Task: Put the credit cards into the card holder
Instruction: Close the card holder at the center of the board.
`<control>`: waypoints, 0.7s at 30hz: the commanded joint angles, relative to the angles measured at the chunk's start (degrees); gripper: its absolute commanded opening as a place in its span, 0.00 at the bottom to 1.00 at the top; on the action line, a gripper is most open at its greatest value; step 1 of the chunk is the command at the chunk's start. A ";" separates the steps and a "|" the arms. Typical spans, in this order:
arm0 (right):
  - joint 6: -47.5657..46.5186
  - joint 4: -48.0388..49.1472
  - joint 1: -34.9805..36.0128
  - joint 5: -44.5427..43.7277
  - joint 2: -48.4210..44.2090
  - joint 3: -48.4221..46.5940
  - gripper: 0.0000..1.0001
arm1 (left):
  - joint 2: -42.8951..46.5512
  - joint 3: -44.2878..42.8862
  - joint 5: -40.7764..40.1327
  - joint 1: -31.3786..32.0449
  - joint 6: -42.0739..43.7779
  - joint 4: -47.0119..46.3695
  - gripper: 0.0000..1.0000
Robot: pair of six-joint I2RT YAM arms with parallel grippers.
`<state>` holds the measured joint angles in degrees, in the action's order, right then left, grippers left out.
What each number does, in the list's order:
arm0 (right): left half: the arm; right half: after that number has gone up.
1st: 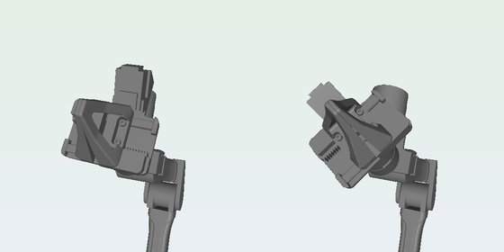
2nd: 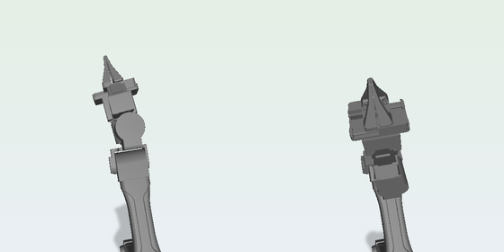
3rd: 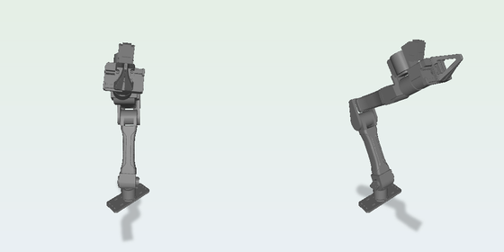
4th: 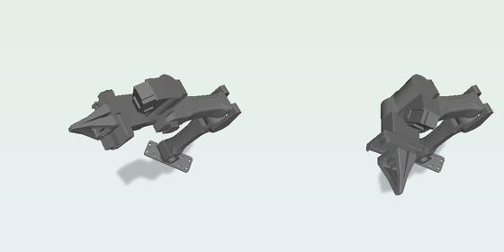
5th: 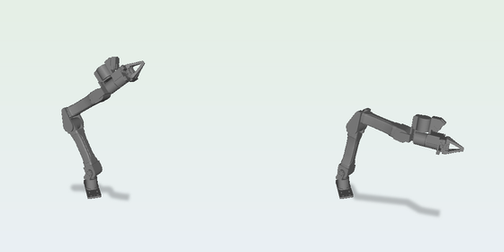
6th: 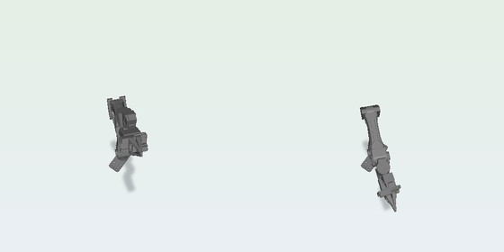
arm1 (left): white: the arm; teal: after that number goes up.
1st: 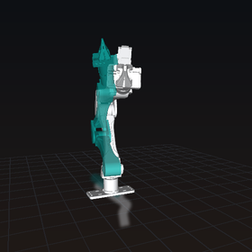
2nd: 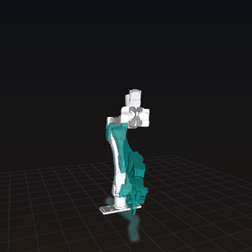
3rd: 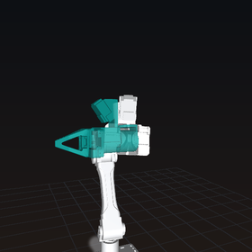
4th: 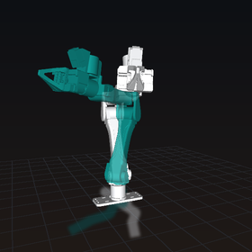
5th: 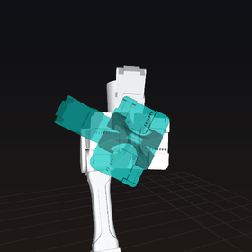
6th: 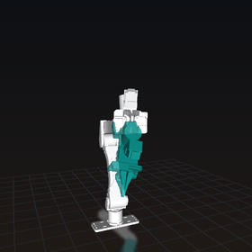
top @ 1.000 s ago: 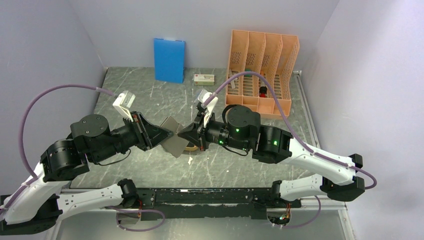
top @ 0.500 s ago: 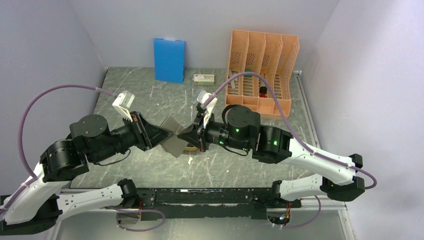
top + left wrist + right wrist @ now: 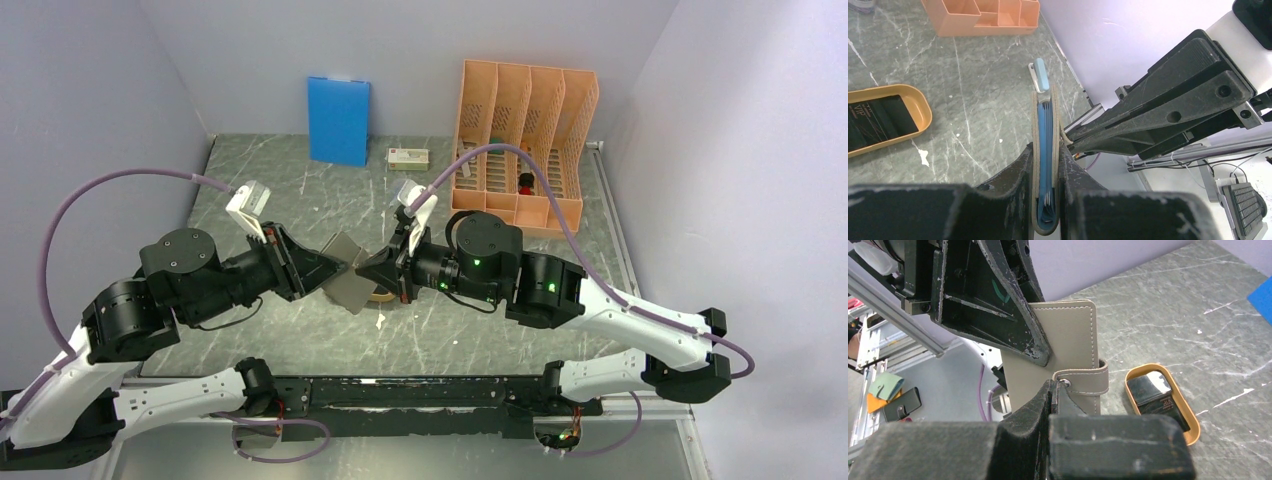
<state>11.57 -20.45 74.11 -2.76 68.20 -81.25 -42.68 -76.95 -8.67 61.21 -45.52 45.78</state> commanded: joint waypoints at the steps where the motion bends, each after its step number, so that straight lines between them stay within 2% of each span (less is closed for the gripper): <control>1: 0.47 1.39 0.07 -1.20 0.81 0.60 0.00 | 0.39 0.57 6.99 0.23 0.01 -8.06 0.05; 21: 1.83 0.66 0.07 -0.91 4.08 -0.75 0.00 | 1.96 1.63 15.81 0.22 -0.87 -16.25 0.05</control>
<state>12.84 -20.56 74.32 -2.52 69.21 -81.87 -40.97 -75.24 -6.20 60.47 -43.72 43.86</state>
